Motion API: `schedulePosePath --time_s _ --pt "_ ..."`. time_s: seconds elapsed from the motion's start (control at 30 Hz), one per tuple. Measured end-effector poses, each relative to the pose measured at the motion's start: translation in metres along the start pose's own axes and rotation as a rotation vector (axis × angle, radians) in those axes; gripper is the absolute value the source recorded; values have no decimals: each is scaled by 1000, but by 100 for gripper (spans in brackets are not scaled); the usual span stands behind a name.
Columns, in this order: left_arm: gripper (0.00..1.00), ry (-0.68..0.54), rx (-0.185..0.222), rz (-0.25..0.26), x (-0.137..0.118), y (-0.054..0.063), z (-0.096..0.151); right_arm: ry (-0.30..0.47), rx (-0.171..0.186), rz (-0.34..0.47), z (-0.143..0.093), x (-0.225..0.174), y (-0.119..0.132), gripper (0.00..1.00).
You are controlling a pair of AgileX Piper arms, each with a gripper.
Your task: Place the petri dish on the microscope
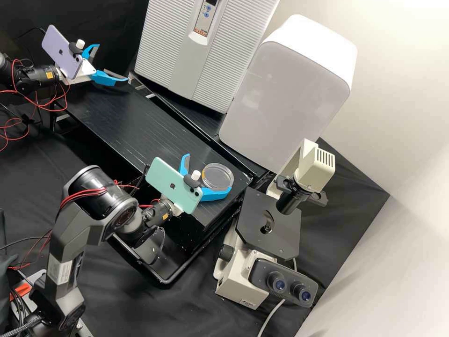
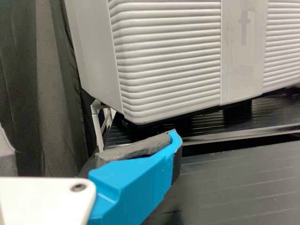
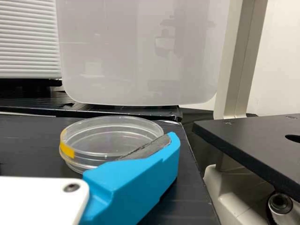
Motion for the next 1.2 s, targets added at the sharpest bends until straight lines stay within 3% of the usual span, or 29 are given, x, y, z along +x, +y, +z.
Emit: schedulePosePath --time_s 0.3,0.77,1.2 --pt "100 0 0 0 0 0 0 1 -15 -3 4 0 4 100" --pt "100 0 0 0 0 0 0 -42 17 47 7 -23 25 100" --pt "100 0 0 0 0 0 0 -46 34 27 3 -12 18 100"
